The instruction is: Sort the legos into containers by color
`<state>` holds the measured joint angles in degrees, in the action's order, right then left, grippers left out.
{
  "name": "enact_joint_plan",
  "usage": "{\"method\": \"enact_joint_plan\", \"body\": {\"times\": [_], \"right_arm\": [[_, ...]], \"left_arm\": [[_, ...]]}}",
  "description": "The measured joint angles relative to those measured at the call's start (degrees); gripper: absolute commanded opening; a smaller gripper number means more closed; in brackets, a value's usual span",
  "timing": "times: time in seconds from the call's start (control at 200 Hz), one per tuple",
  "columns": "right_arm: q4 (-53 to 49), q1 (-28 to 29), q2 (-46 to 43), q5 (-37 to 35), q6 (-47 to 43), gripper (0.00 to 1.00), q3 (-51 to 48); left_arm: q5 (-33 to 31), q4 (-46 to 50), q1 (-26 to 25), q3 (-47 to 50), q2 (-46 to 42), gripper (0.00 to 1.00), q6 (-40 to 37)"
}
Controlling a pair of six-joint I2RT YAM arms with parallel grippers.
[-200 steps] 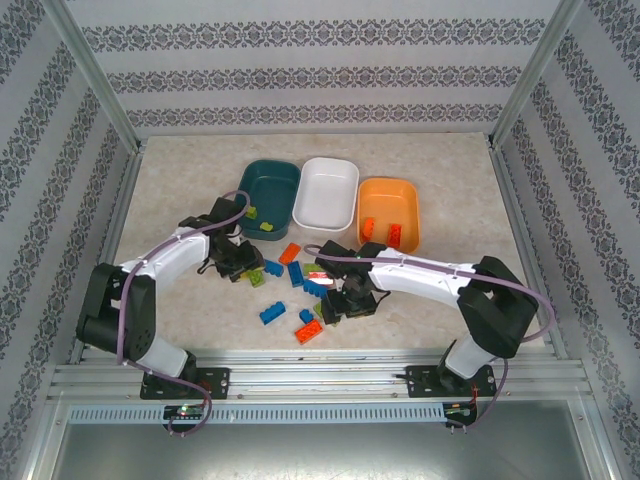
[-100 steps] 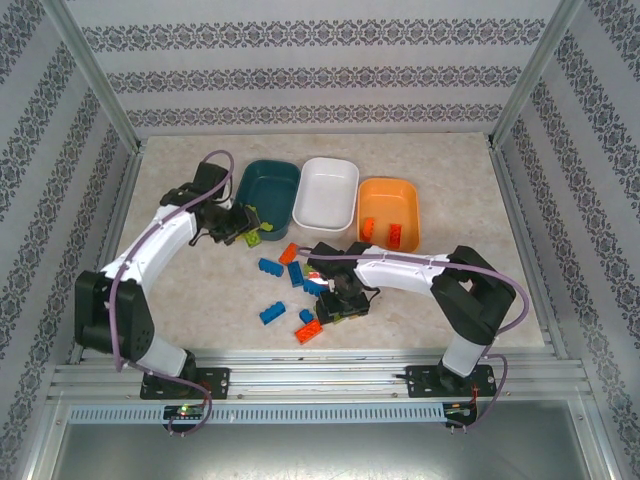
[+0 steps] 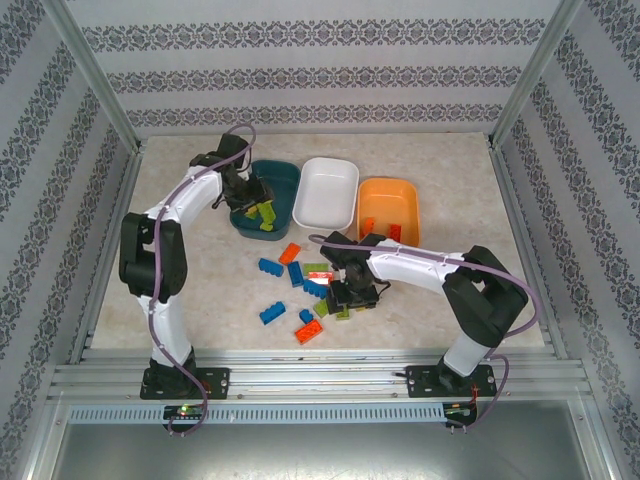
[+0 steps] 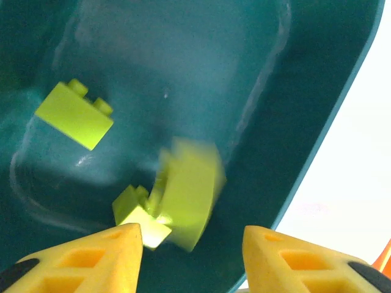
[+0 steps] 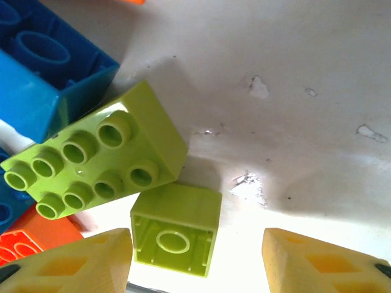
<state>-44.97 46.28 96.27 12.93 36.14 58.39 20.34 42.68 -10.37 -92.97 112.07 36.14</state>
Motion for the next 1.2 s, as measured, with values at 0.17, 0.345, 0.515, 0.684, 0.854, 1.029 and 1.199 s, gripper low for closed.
{"method": "enact_joint_plan", "body": {"times": [0.17,0.345,0.515,0.684,0.854,1.029,1.199], "right_arm": [[-0.50,0.00,0.24,0.17,-0.63,0.59,0.98],[-0.46,0.09,2.60,0.44,-1.60,0.58,1.77],[-0.57,0.20,3.69,0.52,-1.90,0.53,1.77],[-0.44,0.87,3.63,0.24,-1.81,0.46,1.33],[-0.79,0.85,2.10,-0.81,-1.62,0.43,-0.79],[-1.95,0.72,-2.08,-2.23,-1.60,0.37,-0.83],[-3.23,-1.31,-5.46,-3.02,-1.70,0.36,0.46]], "left_arm": [[0.02,0.96,0.00,-1.05,0.42,0.57,-0.24],[0.31,1.42,0.26,-0.81,0.00,0.58,-0.28],[0.66,1.46,0.94,3.23,-5.07,0.59,-0.39],[1.38,1.49,1.14,8.13,-12.15,0.59,-1.18],[1.68,1.60,1.11,14.45,-19.10,0.59,-3.48],[0.50,2.36,0.17,20.90,-26.64,0.59,-6.56],[-0.02,2.84,-0.17,26.12,-31.26,0.60,-7.61]]}}
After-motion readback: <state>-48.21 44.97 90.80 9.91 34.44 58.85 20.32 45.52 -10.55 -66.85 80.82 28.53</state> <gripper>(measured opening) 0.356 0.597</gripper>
